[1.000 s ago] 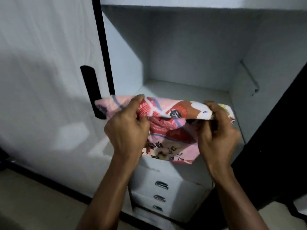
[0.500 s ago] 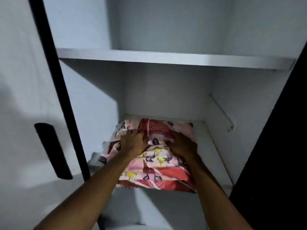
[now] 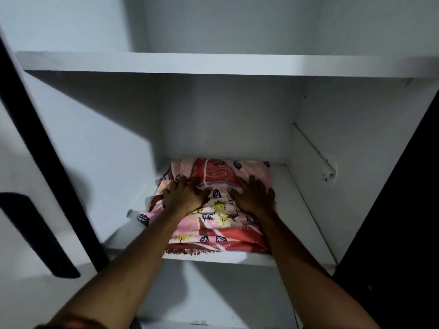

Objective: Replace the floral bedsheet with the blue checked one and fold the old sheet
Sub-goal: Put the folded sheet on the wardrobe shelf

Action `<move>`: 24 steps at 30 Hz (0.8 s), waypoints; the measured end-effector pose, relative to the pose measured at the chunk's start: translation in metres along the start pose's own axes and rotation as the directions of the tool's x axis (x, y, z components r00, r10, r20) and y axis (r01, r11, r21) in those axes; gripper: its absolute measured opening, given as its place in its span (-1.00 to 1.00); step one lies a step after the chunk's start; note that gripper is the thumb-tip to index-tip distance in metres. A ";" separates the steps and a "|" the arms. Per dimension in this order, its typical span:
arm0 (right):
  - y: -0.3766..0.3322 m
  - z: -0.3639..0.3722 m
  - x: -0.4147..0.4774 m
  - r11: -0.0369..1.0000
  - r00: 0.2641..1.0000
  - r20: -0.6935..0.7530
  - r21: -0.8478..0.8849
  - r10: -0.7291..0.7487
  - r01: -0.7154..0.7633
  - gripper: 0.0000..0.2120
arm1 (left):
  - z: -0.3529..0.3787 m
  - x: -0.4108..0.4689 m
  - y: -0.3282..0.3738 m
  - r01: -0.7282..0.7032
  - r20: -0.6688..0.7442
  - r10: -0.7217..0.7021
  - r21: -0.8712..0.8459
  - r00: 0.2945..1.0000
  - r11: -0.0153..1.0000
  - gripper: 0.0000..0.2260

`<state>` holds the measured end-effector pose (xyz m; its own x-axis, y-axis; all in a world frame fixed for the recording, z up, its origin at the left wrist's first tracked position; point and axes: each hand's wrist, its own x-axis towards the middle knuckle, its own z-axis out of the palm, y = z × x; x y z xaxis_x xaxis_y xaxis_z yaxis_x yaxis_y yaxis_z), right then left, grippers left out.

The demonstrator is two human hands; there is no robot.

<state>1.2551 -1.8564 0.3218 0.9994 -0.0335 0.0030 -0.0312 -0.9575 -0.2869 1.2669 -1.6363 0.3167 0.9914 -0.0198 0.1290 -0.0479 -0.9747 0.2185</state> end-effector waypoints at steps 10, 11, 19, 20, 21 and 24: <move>0.000 -0.010 -0.006 0.994 0.998 -0.056 0.112 0.012 -0.006 -0.37 | -0.008 -0.024 0.007 -0.136 -0.384 0.038 -0.230 0.923 0.964 -0.70; -0.003 -0.012 -0.019 0.991 0.995 -0.095 0.135 0.008 0.004 -0.38 | -0.010 -0.040 0.008 -0.155 -0.375 0.053 -0.249 0.925 0.956 -0.68; -0.009 0.014 -0.098 0.997 0.991 -0.113 -0.031 -0.068 0.065 -0.27 | 0.003 -0.089 -0.003 -0.176 -0.069 0.174 -0.023 0.982 0.984 -0.34; -0.011 0.012 -0.095 0.997 0.990 -0.121 -0.027 -0.070 0.068 -0.28 | 0.002 -0.086 -0.002 -0.182 -0.052 0.181 -0.024 0.982 0.983 -0.35; -0.012 0.011 -0.092 0.997 0.989 -0.124 -0.030 -0.075 0.072 -0.29 | 0.001 -0.083 -0.002 -0.188 -0.046 0.187 -0.024 0.981 0.982 -0.37; -0.009 0.012 -0.091 0.997 0.990 -0.123 -0.023 -0.072 0.070 -0.30 | 0.001 -0.087 0.000 -0.204 -0.125 0.200 -0.023 0.972 0.979 -0.48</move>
<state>1.1642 -1.8409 0.3125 0.9899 0.0005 0.1416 0.0382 -0.9639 -0.2635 1.1802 -1.6348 0.3046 0.9388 -0.1863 0.2899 -0.2523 -0.9445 0.2102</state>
